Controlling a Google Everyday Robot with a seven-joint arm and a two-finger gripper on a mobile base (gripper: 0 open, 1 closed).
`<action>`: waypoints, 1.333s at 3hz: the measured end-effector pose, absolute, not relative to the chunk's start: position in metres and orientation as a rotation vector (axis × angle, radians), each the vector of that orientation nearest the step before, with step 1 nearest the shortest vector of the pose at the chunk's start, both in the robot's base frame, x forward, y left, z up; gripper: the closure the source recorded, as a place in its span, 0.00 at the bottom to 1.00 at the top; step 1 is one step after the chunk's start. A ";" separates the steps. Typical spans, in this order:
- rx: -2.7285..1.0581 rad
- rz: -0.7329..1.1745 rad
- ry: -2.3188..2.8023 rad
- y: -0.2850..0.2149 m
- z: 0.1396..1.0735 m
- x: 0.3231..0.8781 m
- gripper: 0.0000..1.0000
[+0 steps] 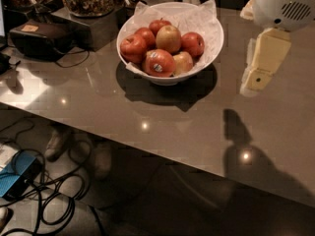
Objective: Pick apple from white bowl
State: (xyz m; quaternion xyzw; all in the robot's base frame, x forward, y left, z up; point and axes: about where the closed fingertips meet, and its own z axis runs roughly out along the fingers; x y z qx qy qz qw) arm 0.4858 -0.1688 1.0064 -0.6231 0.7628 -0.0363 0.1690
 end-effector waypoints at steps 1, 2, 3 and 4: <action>-1.766 -0.107 2.156 -0.165 1.009 0.490 0.00; -1.763 -0.037 2.163 -0.137 1.013 0.533 0.00; -1.749 -0.047 2.140 -0.133 1.016 0.538 0.00; -1.694 -0.027 2.138 -0.136 1.018 0.542 0.00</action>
Offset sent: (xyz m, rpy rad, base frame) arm 0.0536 0.0349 -0.0009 0.0668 0.0965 -0.0096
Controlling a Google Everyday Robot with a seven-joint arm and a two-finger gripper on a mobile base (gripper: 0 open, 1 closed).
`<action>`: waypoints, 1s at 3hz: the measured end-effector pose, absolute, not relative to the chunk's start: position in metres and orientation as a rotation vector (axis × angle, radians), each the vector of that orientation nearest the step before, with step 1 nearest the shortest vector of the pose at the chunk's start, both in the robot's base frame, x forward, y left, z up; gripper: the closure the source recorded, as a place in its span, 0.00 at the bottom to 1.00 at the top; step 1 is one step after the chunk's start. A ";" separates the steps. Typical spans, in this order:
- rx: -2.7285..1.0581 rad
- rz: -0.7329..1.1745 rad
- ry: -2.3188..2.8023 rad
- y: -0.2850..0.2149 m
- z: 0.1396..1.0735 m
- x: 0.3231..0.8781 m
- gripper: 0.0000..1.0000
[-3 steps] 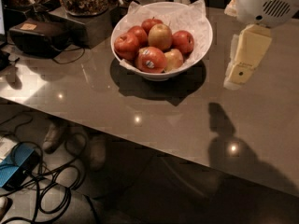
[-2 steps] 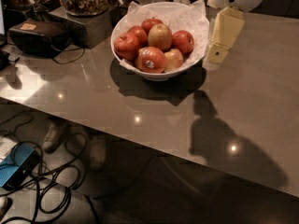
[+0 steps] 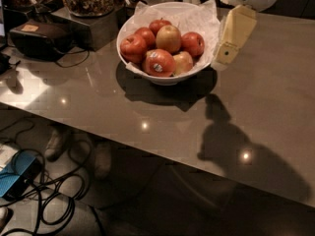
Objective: Pick apple from white bowl
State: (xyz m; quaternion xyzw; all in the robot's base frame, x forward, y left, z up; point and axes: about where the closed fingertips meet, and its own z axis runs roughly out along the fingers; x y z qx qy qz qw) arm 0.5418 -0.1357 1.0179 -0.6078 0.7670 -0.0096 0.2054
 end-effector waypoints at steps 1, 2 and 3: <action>-1.690 -0.024 2.126 -0.136 1.019 0.540 0.00; -1.700 0.013 2.137 -0.129 1.022 0.551 0.00; -1.689 0.005 2.119 -0.127 1.026 0.555 0.00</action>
Offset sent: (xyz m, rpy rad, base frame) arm -0.0111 -0.0143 -0.0112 0.0433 0.1269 -0.0445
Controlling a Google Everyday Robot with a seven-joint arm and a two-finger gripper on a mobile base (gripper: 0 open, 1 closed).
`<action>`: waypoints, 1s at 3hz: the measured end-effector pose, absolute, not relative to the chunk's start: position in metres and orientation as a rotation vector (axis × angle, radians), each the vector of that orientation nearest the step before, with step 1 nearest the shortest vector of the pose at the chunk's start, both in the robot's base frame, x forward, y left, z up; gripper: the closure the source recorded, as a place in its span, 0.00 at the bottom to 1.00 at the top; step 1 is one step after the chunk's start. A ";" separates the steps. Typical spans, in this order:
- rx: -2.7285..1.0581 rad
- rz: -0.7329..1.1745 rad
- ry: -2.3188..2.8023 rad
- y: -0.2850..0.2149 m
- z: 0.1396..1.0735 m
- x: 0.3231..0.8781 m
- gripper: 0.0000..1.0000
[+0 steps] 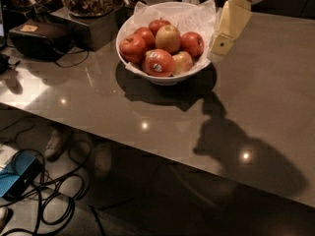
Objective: Pick apple from white bowl
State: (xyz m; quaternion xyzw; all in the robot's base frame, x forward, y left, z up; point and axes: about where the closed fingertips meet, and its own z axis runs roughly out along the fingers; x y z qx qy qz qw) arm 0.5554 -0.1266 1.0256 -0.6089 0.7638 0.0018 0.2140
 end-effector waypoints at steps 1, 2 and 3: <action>-1.662 0.019 2.119 -0.127 1.025 0.560 0.00; -1.576 0.078 2.164 -0.126 1.026 0.580 0.00; -1.498 0.121 2.203 -0.124 1.030 0.601 0.17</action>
Offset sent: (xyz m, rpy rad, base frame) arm 0.0494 -0.0084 0.0129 0.1445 0.0643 -0.1697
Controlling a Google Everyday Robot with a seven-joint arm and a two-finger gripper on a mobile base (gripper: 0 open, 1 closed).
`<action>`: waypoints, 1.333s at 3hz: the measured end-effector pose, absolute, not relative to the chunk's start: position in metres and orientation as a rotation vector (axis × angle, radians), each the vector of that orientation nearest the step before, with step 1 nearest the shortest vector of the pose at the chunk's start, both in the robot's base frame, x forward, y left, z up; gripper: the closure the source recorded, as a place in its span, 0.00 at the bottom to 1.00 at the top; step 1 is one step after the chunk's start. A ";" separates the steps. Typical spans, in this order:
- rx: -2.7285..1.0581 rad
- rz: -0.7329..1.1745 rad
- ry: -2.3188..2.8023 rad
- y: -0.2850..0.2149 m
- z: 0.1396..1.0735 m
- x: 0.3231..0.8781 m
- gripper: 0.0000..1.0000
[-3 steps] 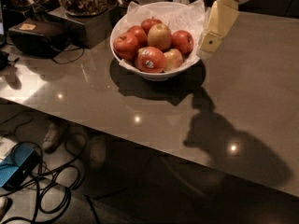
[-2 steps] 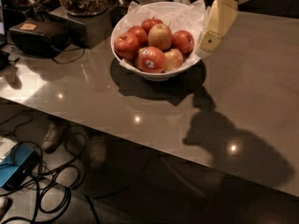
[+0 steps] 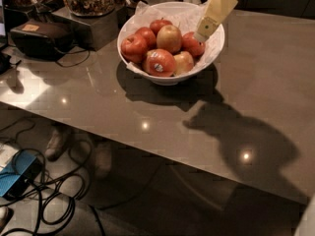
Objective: Pick apple from white bowl
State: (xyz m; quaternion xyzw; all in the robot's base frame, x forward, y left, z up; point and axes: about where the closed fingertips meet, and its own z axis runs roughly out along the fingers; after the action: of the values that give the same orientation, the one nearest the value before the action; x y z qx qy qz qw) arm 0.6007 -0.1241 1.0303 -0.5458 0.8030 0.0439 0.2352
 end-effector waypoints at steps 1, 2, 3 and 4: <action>-1.451 0.147 2.227 -0.121 1.032 0.615 0.27; -1.441 0.156 2.238 -0.115 1.031 0.626 0.30; -1.465 0.161 2.228 -0.101 1.029 0.636 0.24; -1.498 0.148 2.216 -0.085 1.026 0.648 0.23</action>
Offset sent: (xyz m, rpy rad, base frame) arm 0.0226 0.0056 0.0018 0.0013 0.0985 -0.0418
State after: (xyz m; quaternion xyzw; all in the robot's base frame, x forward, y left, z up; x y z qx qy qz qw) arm 0.6478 -0.0850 1.0262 -0.5443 0.8051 0.0538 0.2294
